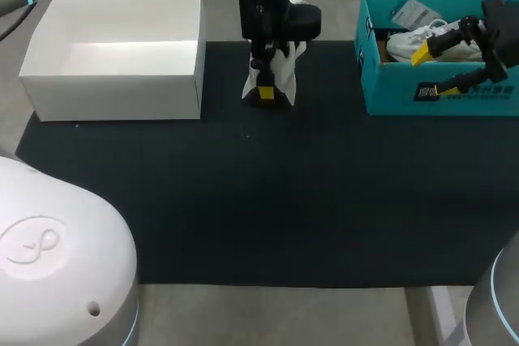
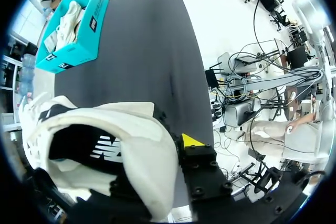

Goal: Take the shoe out of the shoebox, open the shoe tongue, remove and reinsert the insole, then place the shoe into the shoebox

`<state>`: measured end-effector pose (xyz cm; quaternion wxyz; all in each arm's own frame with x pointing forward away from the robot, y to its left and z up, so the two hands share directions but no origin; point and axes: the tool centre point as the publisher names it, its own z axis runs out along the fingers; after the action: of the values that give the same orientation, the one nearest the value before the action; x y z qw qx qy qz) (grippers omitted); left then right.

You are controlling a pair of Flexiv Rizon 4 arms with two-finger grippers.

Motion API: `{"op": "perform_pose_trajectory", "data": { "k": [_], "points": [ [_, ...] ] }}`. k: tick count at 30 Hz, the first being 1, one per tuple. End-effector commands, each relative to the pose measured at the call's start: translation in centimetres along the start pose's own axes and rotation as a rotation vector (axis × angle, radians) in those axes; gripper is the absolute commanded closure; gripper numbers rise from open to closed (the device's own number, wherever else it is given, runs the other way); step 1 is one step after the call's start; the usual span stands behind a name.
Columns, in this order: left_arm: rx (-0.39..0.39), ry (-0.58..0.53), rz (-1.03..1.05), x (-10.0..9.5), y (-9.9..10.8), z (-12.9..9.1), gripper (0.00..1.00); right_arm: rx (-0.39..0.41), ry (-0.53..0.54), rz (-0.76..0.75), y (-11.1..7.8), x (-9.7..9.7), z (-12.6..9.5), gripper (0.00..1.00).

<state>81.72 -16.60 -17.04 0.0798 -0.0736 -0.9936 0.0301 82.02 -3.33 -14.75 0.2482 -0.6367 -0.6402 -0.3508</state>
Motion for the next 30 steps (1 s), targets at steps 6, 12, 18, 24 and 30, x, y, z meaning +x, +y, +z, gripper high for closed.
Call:
{"op": "perform_pose_trajectory", "data": {
  "k": [6,12,18,24,30],
  "points": [
    [0.0,-0.002,0.0,0.0,0.1,-0.1,1.0,0.0,-0.002,0.001,0.0,0.0,0.1,0.0],
    [0.0,-0.002,0.0,0.0,0.1,-0.1,1.0,0.0,-0.002,0.001,0.0,0.0,0.1,0.0],
    [0.0,-0.002,0.0,0.0,0.1,-0.1,1.0,0.0,-0.002,0.001,0.0,0.0,0.1,0.0],
    [0.015,0.009,0.022,-1.4,2.6,-1.5,1.0,0.0,-0.002,0.001,0.0,0.0,0.1,0.0],
    [0.014,-0.005,0.033,-3.0,7.0,-2.9,1.0,0.0,-0.002,0.001,0.0,0.0,0.1,0.0]
  ]
}}
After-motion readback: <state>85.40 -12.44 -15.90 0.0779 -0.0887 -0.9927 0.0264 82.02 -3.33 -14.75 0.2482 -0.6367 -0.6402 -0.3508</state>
